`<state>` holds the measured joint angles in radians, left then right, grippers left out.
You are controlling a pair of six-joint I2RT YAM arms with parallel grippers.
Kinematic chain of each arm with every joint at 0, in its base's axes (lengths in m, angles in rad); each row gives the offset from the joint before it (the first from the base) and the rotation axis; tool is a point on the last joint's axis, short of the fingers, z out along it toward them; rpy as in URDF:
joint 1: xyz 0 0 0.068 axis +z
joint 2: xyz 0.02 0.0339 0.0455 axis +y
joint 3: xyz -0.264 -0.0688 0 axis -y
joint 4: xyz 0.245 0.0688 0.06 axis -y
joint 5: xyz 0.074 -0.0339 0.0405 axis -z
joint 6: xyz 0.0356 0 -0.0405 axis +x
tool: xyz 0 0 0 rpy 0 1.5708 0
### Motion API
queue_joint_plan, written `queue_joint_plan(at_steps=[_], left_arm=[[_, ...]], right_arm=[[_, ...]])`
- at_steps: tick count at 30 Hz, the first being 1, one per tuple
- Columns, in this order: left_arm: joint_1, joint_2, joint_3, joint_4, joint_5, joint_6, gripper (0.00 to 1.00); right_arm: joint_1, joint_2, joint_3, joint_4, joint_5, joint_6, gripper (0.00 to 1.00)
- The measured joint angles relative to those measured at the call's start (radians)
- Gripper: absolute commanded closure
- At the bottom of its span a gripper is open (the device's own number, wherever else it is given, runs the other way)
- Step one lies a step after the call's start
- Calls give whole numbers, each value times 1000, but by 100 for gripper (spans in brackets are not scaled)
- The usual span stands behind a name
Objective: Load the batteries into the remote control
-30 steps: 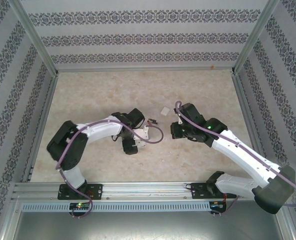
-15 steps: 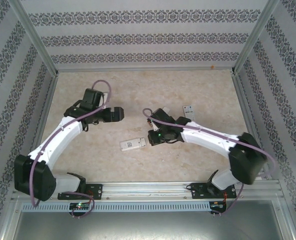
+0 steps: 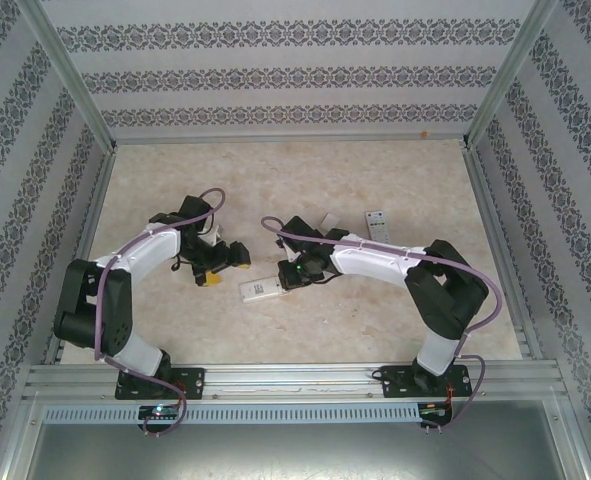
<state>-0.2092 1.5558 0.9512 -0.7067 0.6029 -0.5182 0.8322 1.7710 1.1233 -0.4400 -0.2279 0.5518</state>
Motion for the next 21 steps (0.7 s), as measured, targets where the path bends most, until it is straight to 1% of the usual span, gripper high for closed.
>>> queue_joint_plan(at_steps=[7, 14, 21], left_arm=[[0, 5, 0, -5, 24, 13, 8], [0, 28, 1, -5, 26, 17, 8], [0, 44, 3, -16, 26, 24, 8]], right_arm=[[4, 54, 10, 14, -10, 36, 88], [4, 71, 11, 15, -10, 63, 77], [4, 71, 32, 13, -10, 64, 77]])
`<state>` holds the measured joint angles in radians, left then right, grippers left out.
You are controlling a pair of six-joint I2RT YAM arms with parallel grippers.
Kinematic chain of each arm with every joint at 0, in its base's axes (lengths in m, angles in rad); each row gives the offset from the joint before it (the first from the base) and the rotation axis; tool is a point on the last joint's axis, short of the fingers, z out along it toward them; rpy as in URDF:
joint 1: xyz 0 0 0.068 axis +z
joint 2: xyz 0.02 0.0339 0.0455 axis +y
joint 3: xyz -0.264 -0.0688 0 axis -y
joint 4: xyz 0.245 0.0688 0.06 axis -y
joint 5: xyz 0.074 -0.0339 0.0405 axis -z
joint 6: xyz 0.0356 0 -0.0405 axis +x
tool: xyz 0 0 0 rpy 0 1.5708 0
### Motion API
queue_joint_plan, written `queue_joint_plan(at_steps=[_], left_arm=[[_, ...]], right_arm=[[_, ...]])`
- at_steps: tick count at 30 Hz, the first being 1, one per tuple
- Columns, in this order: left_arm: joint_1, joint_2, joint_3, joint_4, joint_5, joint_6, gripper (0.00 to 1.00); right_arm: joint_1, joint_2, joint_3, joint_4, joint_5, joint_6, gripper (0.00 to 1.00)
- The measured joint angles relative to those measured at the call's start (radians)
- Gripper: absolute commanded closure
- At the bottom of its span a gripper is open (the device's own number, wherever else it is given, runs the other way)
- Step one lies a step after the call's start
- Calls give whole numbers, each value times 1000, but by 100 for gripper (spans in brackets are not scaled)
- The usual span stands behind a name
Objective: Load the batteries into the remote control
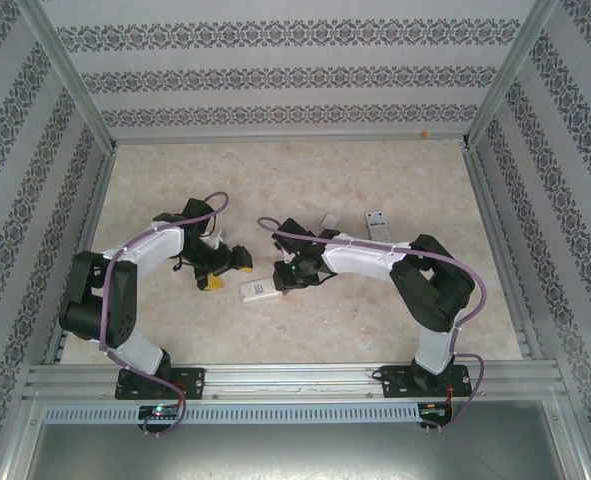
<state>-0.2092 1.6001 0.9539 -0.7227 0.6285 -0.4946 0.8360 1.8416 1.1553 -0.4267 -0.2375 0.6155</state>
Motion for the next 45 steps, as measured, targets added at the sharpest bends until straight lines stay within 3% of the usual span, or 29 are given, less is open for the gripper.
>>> queue_joint_plan(at_steps=[17, 34, 45], left_arm=[[-39, 119, 35, -69, 75, 96, 25], [-40, 181, 48, -84, 86, 114, 32], [-39, 220, 71, -123, 60, 135, 49]], right_arm=[[0, -76, -46, -11, 11, 23, 76], [3, -4, -21, -2, 3, 37, 81], [6, 9, -4, -11, 5, 34, 84]])
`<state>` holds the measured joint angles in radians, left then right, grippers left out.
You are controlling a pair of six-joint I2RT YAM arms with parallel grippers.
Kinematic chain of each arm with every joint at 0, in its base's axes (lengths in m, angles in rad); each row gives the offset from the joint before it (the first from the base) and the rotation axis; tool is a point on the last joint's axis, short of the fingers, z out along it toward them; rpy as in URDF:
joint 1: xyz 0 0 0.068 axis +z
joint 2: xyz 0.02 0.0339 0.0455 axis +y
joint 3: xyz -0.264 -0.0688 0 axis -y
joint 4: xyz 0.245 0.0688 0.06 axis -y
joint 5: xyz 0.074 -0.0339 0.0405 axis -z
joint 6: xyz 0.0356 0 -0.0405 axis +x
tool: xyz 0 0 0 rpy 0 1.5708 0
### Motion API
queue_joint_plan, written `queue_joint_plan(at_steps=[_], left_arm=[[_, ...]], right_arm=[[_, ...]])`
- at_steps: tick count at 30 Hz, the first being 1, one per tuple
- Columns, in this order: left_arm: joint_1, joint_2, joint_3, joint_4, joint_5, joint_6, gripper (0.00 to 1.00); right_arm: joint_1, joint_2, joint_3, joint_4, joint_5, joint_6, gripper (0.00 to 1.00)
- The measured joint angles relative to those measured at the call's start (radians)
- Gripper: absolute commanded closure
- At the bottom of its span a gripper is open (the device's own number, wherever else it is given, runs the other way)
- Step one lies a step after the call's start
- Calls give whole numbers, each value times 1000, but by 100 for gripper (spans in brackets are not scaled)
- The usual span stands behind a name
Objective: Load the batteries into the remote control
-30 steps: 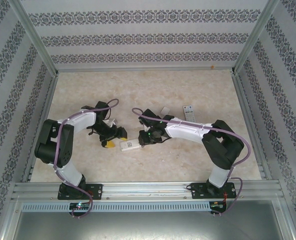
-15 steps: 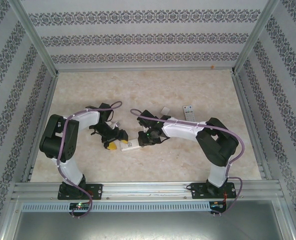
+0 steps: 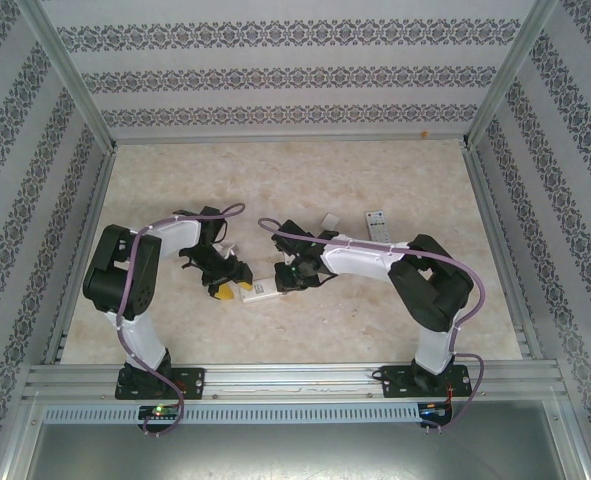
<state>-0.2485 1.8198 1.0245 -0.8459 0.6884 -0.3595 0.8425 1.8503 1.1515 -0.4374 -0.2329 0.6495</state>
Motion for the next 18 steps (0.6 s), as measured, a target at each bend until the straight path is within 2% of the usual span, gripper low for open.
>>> queue_joint_plan(at_steps=[7, 18], left_arm=[[0, 37, 25, -27, 5, 24, 60], [-5, 48, 30, -24, 23, 43, 63]], right_arm=[[0, 9, 18, -15, 5, -2, 84], [0, 37, 69, -70, 15, -51, 86]])
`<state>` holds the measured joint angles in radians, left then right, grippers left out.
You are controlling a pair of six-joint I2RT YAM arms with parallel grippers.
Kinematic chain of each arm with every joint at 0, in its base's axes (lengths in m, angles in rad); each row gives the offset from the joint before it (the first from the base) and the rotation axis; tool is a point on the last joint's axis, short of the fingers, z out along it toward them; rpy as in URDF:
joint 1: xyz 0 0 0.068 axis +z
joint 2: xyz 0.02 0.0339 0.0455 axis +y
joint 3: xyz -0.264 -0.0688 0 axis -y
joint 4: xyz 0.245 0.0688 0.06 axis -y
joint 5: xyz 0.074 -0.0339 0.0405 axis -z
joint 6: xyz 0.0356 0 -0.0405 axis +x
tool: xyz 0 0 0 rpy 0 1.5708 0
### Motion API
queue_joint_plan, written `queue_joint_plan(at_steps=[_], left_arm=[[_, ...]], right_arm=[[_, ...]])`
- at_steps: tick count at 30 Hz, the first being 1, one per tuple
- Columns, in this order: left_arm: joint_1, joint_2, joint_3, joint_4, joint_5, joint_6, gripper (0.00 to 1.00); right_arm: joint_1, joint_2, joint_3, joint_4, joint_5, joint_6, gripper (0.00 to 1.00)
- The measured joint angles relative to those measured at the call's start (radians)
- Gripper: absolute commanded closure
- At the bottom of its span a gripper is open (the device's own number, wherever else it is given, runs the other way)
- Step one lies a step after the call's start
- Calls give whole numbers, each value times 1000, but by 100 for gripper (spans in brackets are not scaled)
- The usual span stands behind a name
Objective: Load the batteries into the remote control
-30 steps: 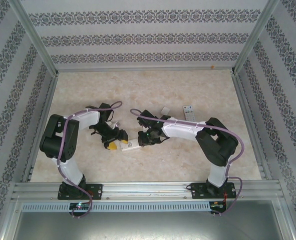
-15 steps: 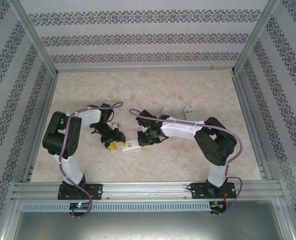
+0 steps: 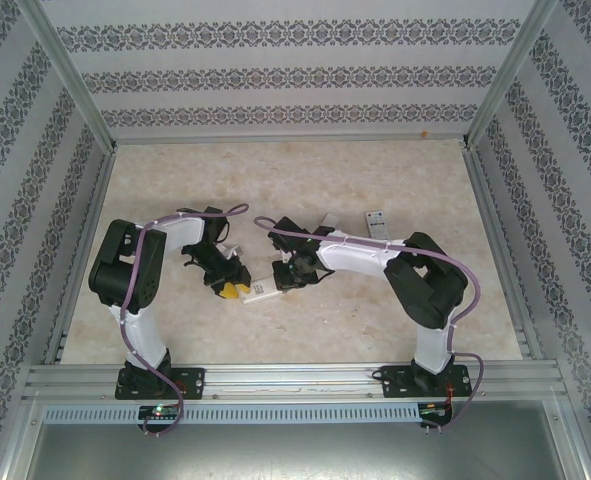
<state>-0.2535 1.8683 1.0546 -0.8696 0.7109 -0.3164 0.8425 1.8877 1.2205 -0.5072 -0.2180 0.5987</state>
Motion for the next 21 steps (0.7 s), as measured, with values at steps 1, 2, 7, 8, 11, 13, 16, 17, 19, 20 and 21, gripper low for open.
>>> queue_joint_plan(at_steps=[1, 2, 7, 8, 11, 13, 16, 17, 19, 20, 21], left_arm=[[-1, 0, 0, 1, 0, 0, 63], [-1, 0, 0, 1, 0, 0, 63], [-1, 0, 0, 2, 0, 0, 63], [-1, 0, 0, 2, 0, 0, 63], [-1, 0, 2, 2, 0, 0, 63], [-2, 0, 2, 2, 0, 0, 63], [-2, 0, 2, 2, 0, 0, 63], [-2, 0, 2, 2, 0, 0, 63], [-2, 0, 2, 2, 0, 0, 63], [-2, 0, 2, 2, 0, 0, 63], [-2, 0, 2, 2, 0, 0, 63]], right_arm=[[0, 0, 3, -3, 1, -6, 87], [0, 2, 7, -8, 2, -15, 87], [0, 2, 10, -11, 3, -57, 88], [0, 0, 8, -8, 3, -65, 89], [0, -9, -2, 3, 3, -91, 88], [0, -9, -2, 5, 3, -106, 89], [0, -9, -3, 6, 3, -117, 89], [0, -9, -3, 6, 3, -121, 89], [0, -10, -6, 10, 3, -125, 89], [0, -11, -8, 12, 3, -128, 90], [0, -14, -11, 18, 3, -129, 90]])
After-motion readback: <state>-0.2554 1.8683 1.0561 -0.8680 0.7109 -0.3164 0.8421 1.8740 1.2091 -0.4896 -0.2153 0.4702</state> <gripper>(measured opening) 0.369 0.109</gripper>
